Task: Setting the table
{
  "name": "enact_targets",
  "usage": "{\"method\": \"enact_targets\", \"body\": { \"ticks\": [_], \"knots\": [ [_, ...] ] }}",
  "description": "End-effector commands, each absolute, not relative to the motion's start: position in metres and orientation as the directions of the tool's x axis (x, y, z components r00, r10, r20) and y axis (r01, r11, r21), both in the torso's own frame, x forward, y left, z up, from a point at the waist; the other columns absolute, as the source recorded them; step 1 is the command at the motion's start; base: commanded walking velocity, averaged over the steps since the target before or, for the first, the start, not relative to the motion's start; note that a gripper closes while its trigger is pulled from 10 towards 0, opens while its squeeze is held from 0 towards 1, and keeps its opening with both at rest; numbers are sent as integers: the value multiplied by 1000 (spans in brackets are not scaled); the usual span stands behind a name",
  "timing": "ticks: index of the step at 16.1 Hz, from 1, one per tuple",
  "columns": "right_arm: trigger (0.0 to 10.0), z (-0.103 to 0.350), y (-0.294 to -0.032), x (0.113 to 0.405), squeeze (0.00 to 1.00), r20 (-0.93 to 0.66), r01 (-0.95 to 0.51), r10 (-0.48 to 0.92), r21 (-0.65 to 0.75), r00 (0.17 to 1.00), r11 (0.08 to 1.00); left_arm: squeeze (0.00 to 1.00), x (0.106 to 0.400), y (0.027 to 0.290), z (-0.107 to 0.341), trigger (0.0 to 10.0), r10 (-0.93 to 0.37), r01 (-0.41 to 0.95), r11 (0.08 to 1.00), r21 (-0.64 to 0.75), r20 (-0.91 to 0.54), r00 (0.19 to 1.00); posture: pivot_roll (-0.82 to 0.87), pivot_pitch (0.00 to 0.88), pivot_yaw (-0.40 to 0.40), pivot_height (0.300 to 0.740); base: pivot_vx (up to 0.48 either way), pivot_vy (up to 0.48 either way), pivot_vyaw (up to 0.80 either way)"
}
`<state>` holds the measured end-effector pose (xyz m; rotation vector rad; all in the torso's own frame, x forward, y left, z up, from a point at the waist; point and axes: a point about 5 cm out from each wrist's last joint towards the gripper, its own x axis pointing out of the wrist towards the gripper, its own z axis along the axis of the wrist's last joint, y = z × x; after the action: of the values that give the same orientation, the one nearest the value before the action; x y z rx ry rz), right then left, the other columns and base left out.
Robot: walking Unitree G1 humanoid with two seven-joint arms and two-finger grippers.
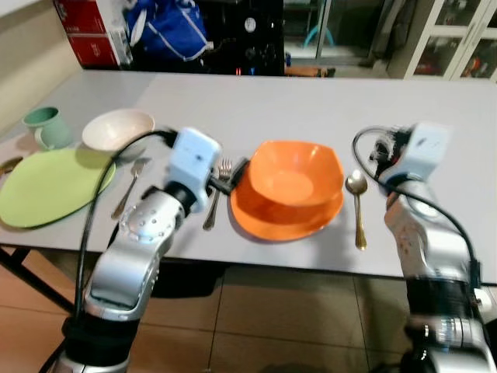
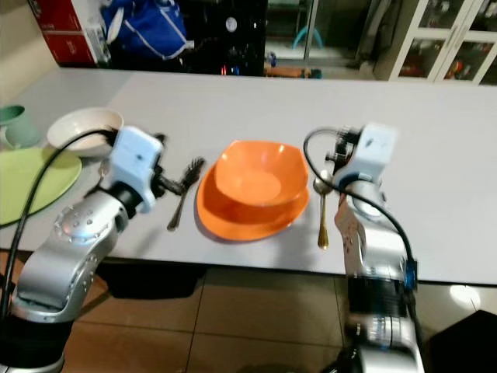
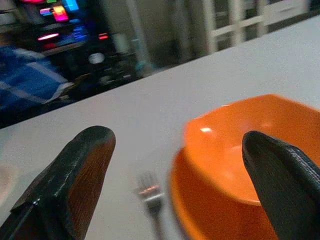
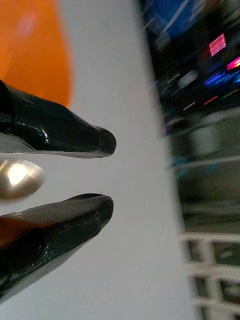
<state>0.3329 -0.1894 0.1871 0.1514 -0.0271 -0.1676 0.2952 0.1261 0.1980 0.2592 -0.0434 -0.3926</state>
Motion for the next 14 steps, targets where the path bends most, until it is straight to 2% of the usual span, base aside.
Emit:
{"method": "enact_targets", "body": {
  "ticks": [1, 3, 6, 14],
  "knots": [
    [10000, 205, -177, 325, 0, 79, 113, -129, 187, 988, 976, 0, 297, 132, 197, 10000, -334, 324, 910, 258, -2, 942, -26, 0, 43, 740, 0, 0, 0],
    [10000, 208, -164, 311, 0, 95, 57, -81, 228, 992, 972, 0, 301, 127, 200, 10000, -298, 282, 927, 248, 31, 954, -23, 0, 38, 740, 0, 289, 0],
    [10000, 205, -160, 303, 0, 88, 33, -55, 236, 995, 971, 0, 304, 129, 198, 10000, -284, 267, 924, 275, 21, 959, -23, 0, 39, 740, 0, 340, 0],
    [10000, 194, -148, 297, 0, 36, -11, 1, 272, 999, 962, 0, 305, 134, 201, 10000, -261, 249, 936, 248, 17, 965, 11, 0, 27, 740, 0, 344, 0]
  ]
}}
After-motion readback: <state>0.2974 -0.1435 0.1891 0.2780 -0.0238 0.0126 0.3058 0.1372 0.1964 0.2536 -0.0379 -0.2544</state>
